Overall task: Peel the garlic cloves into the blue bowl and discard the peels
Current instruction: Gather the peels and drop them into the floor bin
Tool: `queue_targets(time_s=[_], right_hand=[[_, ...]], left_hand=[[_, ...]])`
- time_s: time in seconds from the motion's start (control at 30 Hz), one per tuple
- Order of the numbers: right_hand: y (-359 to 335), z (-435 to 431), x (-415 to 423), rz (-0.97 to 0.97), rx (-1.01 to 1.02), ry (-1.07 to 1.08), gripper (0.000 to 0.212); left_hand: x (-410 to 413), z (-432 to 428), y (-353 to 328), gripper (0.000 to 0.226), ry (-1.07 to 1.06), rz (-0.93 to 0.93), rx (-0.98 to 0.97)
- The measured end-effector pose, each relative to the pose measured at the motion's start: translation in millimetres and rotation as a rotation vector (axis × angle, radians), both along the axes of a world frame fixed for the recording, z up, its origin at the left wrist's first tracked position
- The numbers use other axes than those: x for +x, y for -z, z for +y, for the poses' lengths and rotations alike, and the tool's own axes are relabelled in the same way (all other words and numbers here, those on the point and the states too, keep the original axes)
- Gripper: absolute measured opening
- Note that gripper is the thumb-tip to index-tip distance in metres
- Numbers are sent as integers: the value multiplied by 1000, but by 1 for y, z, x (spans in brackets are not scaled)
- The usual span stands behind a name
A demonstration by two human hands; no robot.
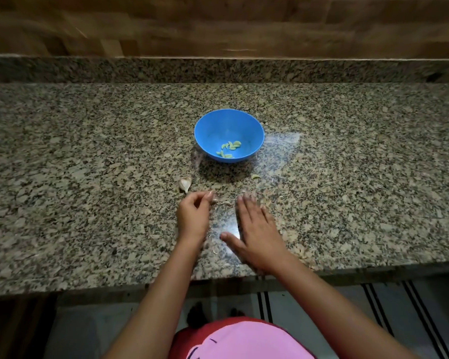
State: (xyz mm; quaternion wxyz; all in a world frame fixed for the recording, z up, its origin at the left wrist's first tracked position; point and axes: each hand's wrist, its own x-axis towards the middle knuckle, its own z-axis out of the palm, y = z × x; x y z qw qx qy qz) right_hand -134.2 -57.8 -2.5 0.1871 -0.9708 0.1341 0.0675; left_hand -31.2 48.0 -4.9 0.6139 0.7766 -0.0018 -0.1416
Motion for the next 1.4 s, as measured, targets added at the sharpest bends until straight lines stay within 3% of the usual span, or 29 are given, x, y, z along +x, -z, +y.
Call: queue_targets(time_s=[0.17, 0.33, 0.4, 0.6, 0.67, 0.77, 0.83, 1.0, 1.2, 1.4], right_hand=[[10, -2, 36, -4, -112, -92, 72], [4, -7, 27, -251, 57, -173, 42], [-2, -7, 7, -231, 138, -146, 38], [-10, 2, -15, -250, 59, -134, 28], [-17, 10, -10, -240, 171, 11, 22], [-29, 35, 4, -210, 586, 263, 16], [-36, 61, 12, -157, 835, 313, 14], [-41, 170, 23, 60, 1149, 191, 16], [-21, 345, 7, 312, 1189, -106, 17], [19, 506, -22, 526, 1079, -361, 16]], left_hand=[[-2, 0, 1, 7, -150, 96, -181], [-8, 1, 1, 7, -146, 126, -220], [-13, 1, 0, 7, -161, 147, -247], [-33, 5, -10, 9, -207, 221, -378], [-42, 17, -18, 9, -223, 256, -437], [-53, 50, -25, 10, -295, 291, -536], [-59, 78, -27, 10, -355, 296, -590], [-83, 183, -27, 14, -598, 240, -713], [-145, 350, -15, 14, -919, 153, -680], [-215, 492, 24, 16, -1256, 209, -630]])
